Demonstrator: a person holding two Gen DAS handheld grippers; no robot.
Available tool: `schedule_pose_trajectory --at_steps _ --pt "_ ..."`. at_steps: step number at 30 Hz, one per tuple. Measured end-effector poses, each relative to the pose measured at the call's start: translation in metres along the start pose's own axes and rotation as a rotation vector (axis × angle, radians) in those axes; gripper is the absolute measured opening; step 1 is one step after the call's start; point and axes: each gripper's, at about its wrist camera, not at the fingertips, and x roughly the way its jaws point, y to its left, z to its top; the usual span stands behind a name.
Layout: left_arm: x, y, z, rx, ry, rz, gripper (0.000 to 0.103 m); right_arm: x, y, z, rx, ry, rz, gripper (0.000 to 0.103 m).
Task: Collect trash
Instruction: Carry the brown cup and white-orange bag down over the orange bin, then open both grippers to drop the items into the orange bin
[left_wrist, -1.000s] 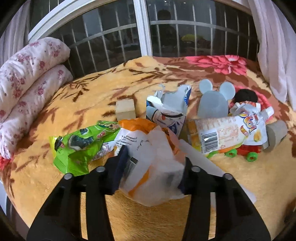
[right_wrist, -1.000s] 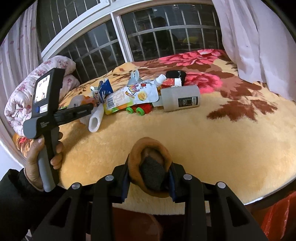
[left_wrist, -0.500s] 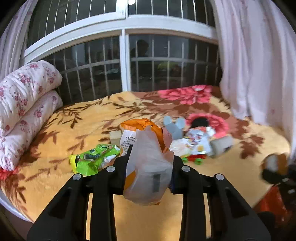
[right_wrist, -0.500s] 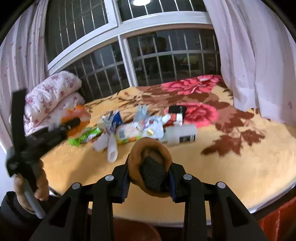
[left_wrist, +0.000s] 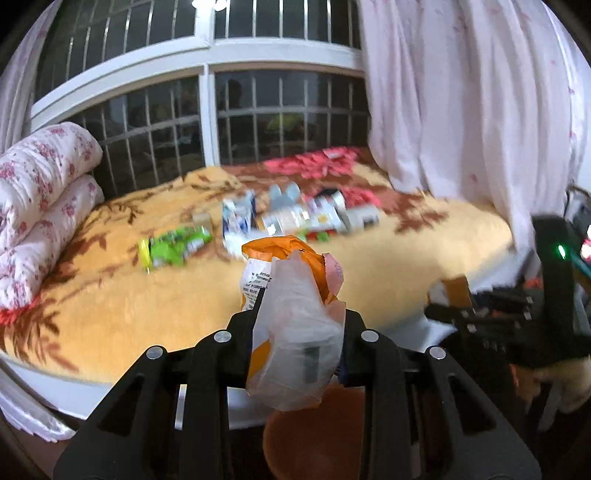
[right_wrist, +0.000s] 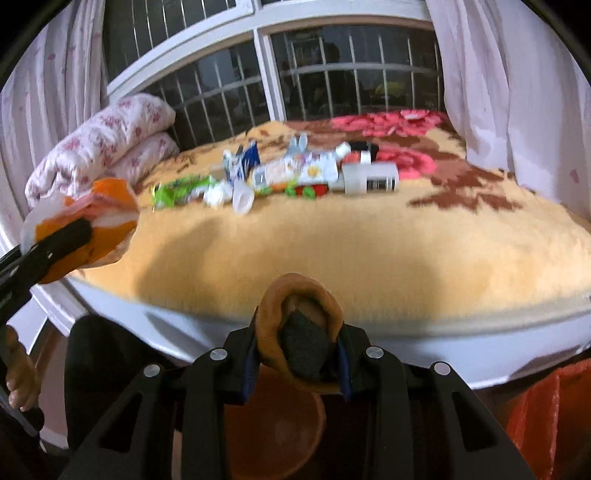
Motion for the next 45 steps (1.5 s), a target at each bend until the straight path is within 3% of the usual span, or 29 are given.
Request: schedule_pose_trajectory --at_steps 7,13,20,21,22,23,24,27,32,37,41,45 --pt "0.022 -0.009 -0.069 0.115 0.197 -0.031 0.029 0.03 0.013 -0.052 -0.042 0.17 0.027 0.033" --pt "0.071 -0.001 -0.11 0.051 0.393 -0.131 0.029 0.079 0.023 -0.077 -0.081 0.322 0.06 0.033" --pt "0.102 0.014 -0.13 0.008 0.506 -0.133 0.03 0.135 0.026 -0.1 -0.095 0.475 0.082 0.035" --pt "0.107 0.016 -0.132 0.005 0.523 -0.134 0.032 0.141 0.026 -0.103 -0.096 0.493 0.094 0.038" --pt "0.114 0.017 -0.137 -0.001 0.552 -0.147 0.045 0.148 0.027 -0.106 -0.099 0.511 0.101 0.049" --pt "0.12 0.018 -0.142 -0.007 0.583 -0.17 0.055 0.153 0.027 -0.108 -0.099 0.524 0.104 0.067" --pt "0.125 0.02 -0.146 -0.01 0.596 -0.162 0.071 0.156 0.025 -0.111 -0.094 0.529 0.101 0.071" --pt "0.135 0.025 -0.156 -0.031 0.64 -0.153 0.074 0.164 0.017 -0.114 -0.051 0.555 0.102 0.072" --pt "0.137 0.038 -0.156 -0.094 0.649 -0.156 0.074 0.152 -0.006 -0.111 0.071 0.529 0.118 0.072" --pt "0.128 0.041 -0.153 -0.123 0.636 -0.166 0.076 0.13 -0.008 -0.109 0.064 0.484 0.108 0.074" --pt "0.115 0.038 -0.14 -0.094 0.608 -0.156 0.076 0.092 0.005 -0.098 -0.013 0.367 0.112 0.076" --pt "0.101 0.027 -0.121 -0.023 0.51 -0.131 0.076 0.057 0.022 -0.054 -0.075 0.227 0.175 0.076"
